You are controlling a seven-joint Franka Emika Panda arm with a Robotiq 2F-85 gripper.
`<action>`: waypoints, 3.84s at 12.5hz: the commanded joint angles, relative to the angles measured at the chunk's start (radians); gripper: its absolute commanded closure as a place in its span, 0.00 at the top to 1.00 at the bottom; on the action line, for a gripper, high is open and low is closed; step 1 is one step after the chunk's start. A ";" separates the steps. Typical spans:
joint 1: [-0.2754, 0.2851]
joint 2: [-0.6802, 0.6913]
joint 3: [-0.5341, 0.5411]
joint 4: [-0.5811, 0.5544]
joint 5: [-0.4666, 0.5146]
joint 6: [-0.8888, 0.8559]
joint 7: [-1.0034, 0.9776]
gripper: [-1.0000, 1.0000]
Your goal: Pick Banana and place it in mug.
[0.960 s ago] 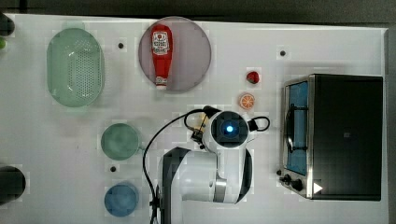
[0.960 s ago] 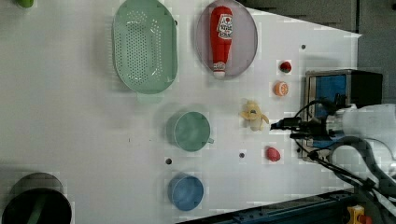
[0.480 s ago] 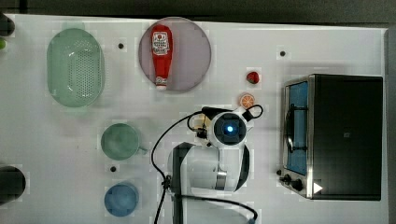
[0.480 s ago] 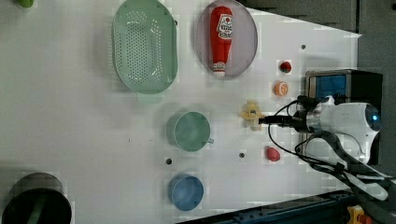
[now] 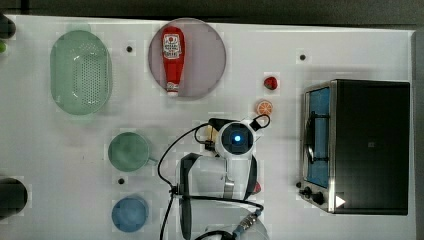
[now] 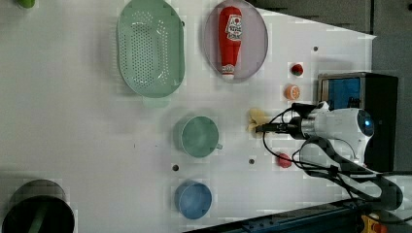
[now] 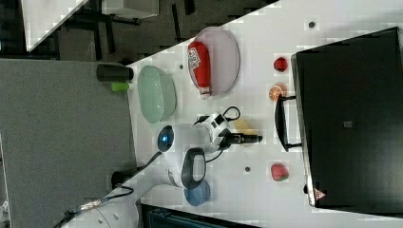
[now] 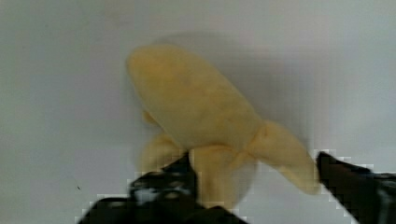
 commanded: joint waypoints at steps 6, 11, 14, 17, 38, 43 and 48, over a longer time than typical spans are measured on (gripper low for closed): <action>-0.008 -0.120 0.004 -0.019 -0.012 -0.023 -0.038 0.27; -0.008 -0.374 -0.007 0.005 -0.012 -0.268 -0.038 0.27; -0.009 -0.545 -0.009 0.043 -0.012 -0.441 -0.037 0.27; -0.003 -0.670 -0.010 0.085 -0.012 -0.643 -0.035 0.27; 0.061 -0.225 0.491 0.095 0.126 -0.238 0.716 0.27; 0.059 -0.200 0.483 0.102 0.121 -0.173 0.828 0.82; 0.057 -0.364 0.476 0.109 0.125 -0.242 0.829 1.00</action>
